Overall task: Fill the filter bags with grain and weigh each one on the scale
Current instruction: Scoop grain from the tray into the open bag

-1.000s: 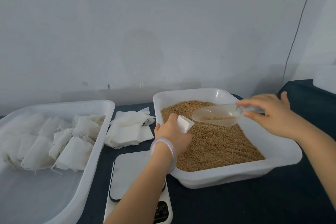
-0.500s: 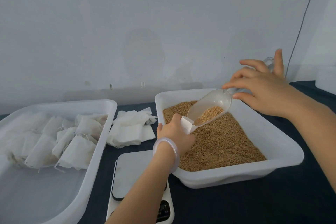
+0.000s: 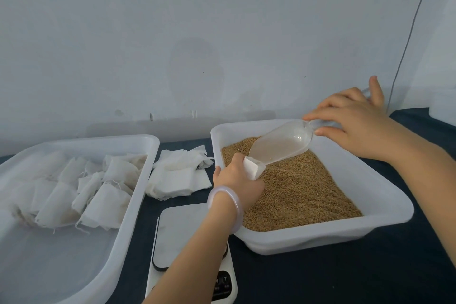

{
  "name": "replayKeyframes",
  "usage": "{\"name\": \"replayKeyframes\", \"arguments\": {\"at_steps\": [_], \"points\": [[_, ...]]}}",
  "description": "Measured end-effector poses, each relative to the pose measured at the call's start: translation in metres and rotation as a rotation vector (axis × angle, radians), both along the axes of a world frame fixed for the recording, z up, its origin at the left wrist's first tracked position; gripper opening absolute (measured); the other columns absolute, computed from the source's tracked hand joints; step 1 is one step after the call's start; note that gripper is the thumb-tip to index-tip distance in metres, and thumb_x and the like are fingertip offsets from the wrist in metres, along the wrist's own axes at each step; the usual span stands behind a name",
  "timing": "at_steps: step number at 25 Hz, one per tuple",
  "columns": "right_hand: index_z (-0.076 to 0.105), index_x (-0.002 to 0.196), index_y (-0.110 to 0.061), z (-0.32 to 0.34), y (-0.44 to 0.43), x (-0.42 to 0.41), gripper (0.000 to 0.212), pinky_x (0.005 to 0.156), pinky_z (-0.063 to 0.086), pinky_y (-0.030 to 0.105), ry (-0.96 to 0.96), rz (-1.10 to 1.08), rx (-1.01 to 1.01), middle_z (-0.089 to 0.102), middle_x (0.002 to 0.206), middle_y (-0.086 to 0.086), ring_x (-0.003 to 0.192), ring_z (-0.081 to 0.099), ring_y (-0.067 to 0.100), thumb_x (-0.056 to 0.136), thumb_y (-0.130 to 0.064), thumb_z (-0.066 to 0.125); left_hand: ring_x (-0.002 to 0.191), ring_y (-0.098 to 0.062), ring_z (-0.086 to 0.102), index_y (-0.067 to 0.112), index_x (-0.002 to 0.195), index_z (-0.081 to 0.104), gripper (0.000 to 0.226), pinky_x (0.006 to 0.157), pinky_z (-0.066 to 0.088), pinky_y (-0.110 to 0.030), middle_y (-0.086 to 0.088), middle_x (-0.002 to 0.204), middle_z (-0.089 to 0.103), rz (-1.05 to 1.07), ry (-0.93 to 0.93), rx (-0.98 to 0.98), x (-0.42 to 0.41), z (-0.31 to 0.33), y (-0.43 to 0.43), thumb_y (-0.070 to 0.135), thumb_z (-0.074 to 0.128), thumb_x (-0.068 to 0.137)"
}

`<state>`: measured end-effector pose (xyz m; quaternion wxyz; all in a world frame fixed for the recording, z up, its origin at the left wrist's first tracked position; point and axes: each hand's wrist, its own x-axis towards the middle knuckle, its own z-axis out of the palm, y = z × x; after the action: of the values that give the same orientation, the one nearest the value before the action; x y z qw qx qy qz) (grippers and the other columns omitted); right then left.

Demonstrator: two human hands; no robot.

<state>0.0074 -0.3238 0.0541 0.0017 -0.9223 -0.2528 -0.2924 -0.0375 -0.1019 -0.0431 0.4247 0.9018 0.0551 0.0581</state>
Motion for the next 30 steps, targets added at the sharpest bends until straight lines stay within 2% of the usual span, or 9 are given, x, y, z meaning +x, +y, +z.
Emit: {"name": "replayKeyframes", "arguments": {"at_steps": [2, 4, 7, 11, 17, 22, 27, 30], "points": [[0.056, 0.121, -0.045, -0.009, -0.010, 0.008, 0.031, 0.109, -0.017, 0.051, 0.115, -0.139, 0.003, 0.053, 0.114, -0.012, 0.123, 0.031, 0.017, 0.091, -0.042, 0.047, 0.112, -0.033, 0.051, 0.027, 0.106, 0.043, 0.036, 0.089, 0.051, -0.047, 0.004, 0.079, 0.053, 0.019, 0.012, -0.069, 0.001, 0.000, 0.001, 0.019, 0.056, 0.074], [0.051, 0.124, -0.048, -0.027, -0.017, 0.015, 0.031, 0.109, -0.013, 0.057, 0.190, -0.303, -0.120, 0.051, 0.126, -0.009, 0.127, 0.030, 0.019, 0.095, -0.041, 0.045, 0.120, -0.036, 0.045, 0.028, 0.110, 0.043, 0.040, 0.085, 0.052, -0.045, 0.005, 0.082, 0.052, 0.027, 0.015, -0.080, 0.003, -0.002, 0.002, 0.019, 0.056, 0.074], [0.049, 0.124, -0.051, -0.060, -0.020, 0.017, 0.034, 0.107, -0.008, 0.064, 0.209, -0.442, -0.293, 0.051, 0.124, -0.009, 0.127, 0.031, 0.022, 0.095, -0.032, 0.048, 0.125, -0.038, 0.040, 0.029, 0.108, 0.040, 0.038, 0.085, 0.051, -0.045, 0.007, 0.081, 0.048, 0.033, 0.014, -0.050, 0.005, -0.003, 0.002, 0.020, 0.056, 0.075], [0.055, 0.120, -0.050, -0.081, -0.001, 0.022, 0.036, 0.107, -0.005, 0.063, 0.161, -0.446, -0.283, 0.055, 0.117, -0.007, 0.121, 0.035, 0.024, 0.091, -0.030, 0.055, 0.124, -0.038, 0.041, 0.031, 0.106, 0.038, 0.037, 0.088, 0.050, -0.046, 0.008, 0.080, 0.047, 0.041, 0.010, -0.042, 0.008, -0.005, 0.003, 0.020, 0.055, 0.075], [0.053, 0.122, -0.048, -0.108, 0.007, 0.022, 0.036, 0.106, -0.019, 0.058, 0.150, -0.405, -0.083, 0.054, 0.119, -0.012, 0.125, 0.035, 0.018, 0.091, -0.030, 0.055, 0.120, -0.035, 0.045, 0.027, 0.116, 0.042, 0.044, 0.087, 0.051, -0.047, 0.004, 0.087, 0.053, 0.037, -0.011, -0.036, 0.008, -0.007, 0.003, 0.020, 0.055, 0.074], [0.053, 0.120, -0.048, -0.107, -0.002, 0.025, 0.029, 0.108, -0.012, 0.061, 0.299, -0.403, 0.126, 0.055, 0.126, -0.009, 0.131, 0.032, 0.023, 0.093, -0.039, 0.050, 0.117, -0.033, 0.046, 0.028, 0.109, 0.041, 0.036, 0.086, 0.051, -0.046, 0.005, 0.085, 0.053, 0.045, -0.026, -0.066, 0.008, -0.007, 0.004, 0.020, 0.055, 0.077], [0.055, 0.117, -0.047, -0.084, -0.016, 0.021, 0.026, 0.112, -0.003, 0.060, 0.383, -0.301, 0.267, 0.054, 0.133, -0.008, 0.135, 0.030, 0.029, 0.092, -0.040, 0.052, 0.122, -0.039, 0.044, 0.023, 0.110, 0.041, 0.036, 0.098, 0.044, -0.049, 0.005, 0.079, 0.050, 0.028, -0.006, -0.016, 0.007, -0.004, 0.002, 0.018, 0.055, 0.077], [0.054, 0.112, -0.047, -0.059, -0.024, 0.010, 0.024, 0.112, 0.006, 0.059, 0.409, -0.145, 0.311, 0.058, 0.123, -0.014, 0.128, 0.042, 0.024, 0.092, -0.036, 0.055, 0.099, -0.029, 0.054, 0.024, 0.102, 0.038, 0.030, 0.104, 0.040, -0.049, 0.005, 0.075, 0.048, 0.007, -0.025, 0.038, 0.006, -0.003, 0.002, 0.017, 0.054, 0.077]]}}
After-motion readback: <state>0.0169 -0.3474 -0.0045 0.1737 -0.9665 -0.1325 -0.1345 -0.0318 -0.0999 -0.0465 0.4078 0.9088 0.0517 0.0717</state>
